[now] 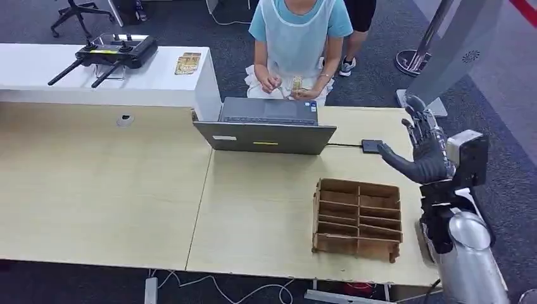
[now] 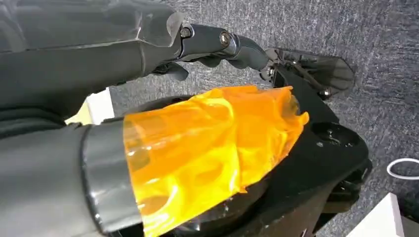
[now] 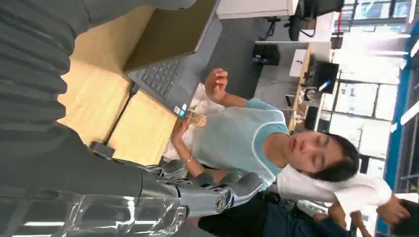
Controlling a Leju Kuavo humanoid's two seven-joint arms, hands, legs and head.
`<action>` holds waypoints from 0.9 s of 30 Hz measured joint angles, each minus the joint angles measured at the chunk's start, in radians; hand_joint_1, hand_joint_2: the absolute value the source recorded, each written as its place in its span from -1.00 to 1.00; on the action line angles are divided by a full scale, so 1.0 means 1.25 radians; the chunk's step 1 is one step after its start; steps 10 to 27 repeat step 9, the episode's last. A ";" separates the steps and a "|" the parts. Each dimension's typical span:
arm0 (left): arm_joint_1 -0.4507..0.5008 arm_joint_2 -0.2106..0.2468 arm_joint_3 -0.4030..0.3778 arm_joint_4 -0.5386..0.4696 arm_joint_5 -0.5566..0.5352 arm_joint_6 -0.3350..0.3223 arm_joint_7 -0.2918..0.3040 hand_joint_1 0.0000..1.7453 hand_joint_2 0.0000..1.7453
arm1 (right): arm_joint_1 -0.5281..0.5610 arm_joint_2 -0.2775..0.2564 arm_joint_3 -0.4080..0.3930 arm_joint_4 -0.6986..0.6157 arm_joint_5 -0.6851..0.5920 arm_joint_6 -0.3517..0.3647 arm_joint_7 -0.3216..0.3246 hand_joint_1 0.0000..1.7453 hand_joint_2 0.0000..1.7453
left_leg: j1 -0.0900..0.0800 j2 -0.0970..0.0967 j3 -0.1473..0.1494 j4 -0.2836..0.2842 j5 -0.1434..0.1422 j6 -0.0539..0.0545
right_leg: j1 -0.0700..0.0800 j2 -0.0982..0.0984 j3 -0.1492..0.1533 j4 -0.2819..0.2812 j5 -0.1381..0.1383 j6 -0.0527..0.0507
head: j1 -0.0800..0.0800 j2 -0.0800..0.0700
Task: Pass the card to the sensor for recognition and then transmit it.
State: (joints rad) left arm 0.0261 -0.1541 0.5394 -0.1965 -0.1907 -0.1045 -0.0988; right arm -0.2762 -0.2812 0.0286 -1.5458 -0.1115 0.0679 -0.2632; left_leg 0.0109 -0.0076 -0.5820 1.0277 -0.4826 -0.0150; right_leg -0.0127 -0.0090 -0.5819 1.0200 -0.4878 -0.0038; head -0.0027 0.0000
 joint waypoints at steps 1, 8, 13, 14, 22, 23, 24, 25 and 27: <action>0.000 0.000 0.002 0.000 0.000 0.001 -0.002 -1.00 -1.00 | 0.017 -0.001 -0.012 -0.020 -0.037 0.015 -0.005 -1.00 1.00 | 0.000 0.000 0.000 0.000 0.000 0.000 | 0.000 0.000 0.000 0.000 0.000 0.000 | 0.000 0.000; 0.000 -0.001 0.018 0.000 -0.005 0.008 -0.017 -1.00 -1.00 | 0.204 -0.001 -0.117 -0.143 -0.202 0.100 -0.039 -1.00 1.00 | 0.000 -0.001 0.000 0.000 0.000 0.000 | 0.000 -0.002 0.001 0.000 0.000 0.000 | 0.000 0.000; 0.000 -0.001 0.020 0.000 -0.005 0.008 -0.018 -1.00 -1.00 | 0.218 -0.001 -0.127 -0.149 -0.205 0.104 -0.040 -1.00 1.00 | 0.000 -0.001 0.000 0.000 0.000 0.000 | 0.000 -0.001 0.001 0.000 0.000 0.000 | 0.000 0.000; 0.000 -0.001 0.020 0.000 -0.005 0.008 -0.018 -1.00 -1.00 | 0.218 -0.001 -0.127 -0.149 -0.205 0.104 -0.040 -1.00 1.00 | 0.000 -0.001 0.000 0.000 0.000 0.000 | 0.000 -0.001 0.001 0.000 0.000 0.000 | 0.000 0.000; 0.000 -0.001 0.020 0.000 -0.005 0.008 -0.018 -1.00 -1.00 | 0.218 -0.001 -0.127 -0.149 -0.205 0.104 -0.040 -1.00 1.00 | 0.000 -0.001 0.000 0.000 0.000 0.000 | 0.000 -0.001 0.001 0.000 0.000 0.000 | 0.000 0.000; 0.000 -0.001 0.020 0.000 -0.005 0.008 -0.018 -1.00 -1.00 | 0.218 -0.001 -0.127 -0.149 -0.205 0.104 -0.040 -1.00 1.00 | 0.000 -0.001 0.000 0.000 0.000 0.000 | 0.000 -0.001 0.001 0.000 0.000 0.000 | 0.000 0.000; 0.000 -0.001 0.020 0.000 -0.005 0.008 -0.018 -1.00 -1.00 | 0.218 -0.001 -0.127 -0.149 -0.205 0.104 -0.040 -1.00 1.00 | 0.000 -0.001 0.000 0.000 0.000 0.000 | 0.000 -0.001 0.001 0.000 0.000 0.000 | 0.000 0.000; 0.000 -0.001 0.020 0.000 -0.005 0.008 -0.018 -1.00 -1.00 | 0.218 -0.001 -0.127 -0.149 -0.205 0.104 -0.040 -1.00 1.00 | 0.000 -0.001 0.000 0.000 0.000 0.000 | 0.000 -0.001 0.001 0.000 0.000 0.000 | 0.000 0.000; 0.000 -0.001 0.020 0.000 -0.005 0.008 -0.018 -1.00 -1.00 | 0.218 -0.001 -0.127 -0.149 -0.205 0.104 -0.040 -1.00 1.00 | 0.000 -0.001 0.000 0.000 0.000 0.000 | 0.000 -0.001 0.001 0.000 0.000 0.000 | 0.000 0.000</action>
